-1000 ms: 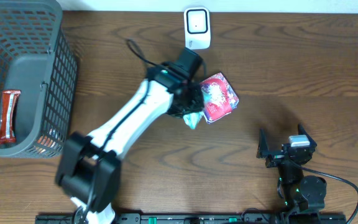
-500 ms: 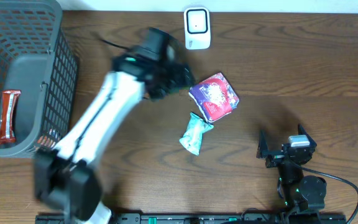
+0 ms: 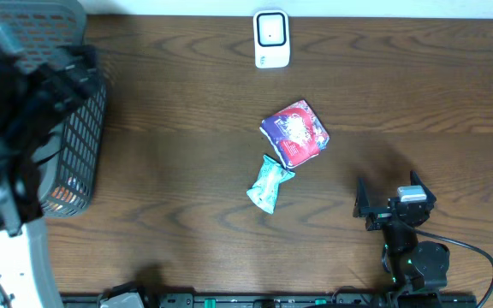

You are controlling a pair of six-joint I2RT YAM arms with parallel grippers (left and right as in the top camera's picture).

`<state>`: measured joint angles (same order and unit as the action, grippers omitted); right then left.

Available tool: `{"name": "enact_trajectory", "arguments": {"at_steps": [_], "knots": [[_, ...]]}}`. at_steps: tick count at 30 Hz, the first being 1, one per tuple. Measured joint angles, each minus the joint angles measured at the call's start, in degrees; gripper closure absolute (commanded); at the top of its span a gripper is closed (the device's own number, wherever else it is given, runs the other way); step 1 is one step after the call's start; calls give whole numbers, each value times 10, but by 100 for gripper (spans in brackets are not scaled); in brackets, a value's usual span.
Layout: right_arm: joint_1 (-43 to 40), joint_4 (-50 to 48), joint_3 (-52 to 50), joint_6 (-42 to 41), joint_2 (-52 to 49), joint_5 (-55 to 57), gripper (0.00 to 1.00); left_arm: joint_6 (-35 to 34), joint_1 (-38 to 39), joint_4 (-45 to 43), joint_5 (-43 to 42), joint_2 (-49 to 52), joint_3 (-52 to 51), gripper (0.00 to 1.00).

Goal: Scan the item barcode
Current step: 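Carry the green pouch out and drop it beside the purple bag, then reach the left gripper back into the basket toward the orange box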

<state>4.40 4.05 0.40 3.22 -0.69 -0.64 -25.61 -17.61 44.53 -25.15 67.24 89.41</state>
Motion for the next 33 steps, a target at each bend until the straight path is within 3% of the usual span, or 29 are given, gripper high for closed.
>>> {"name": "enact_trajectory", "arguments": {"at_steps": [5, 19, 33], "knots": [[0, 0, 0, 0, 0, 0, 1, 17, -56, 40, 71, 1, 1, 9], [0, 0, 0, 0, 0, 0, 1, 25, -59, 117, 367, 160, 1, 9], [0, 0, 0, 0, 0, 0, 1, 30, -65, 191, 431, 290, 2, 9]]}}
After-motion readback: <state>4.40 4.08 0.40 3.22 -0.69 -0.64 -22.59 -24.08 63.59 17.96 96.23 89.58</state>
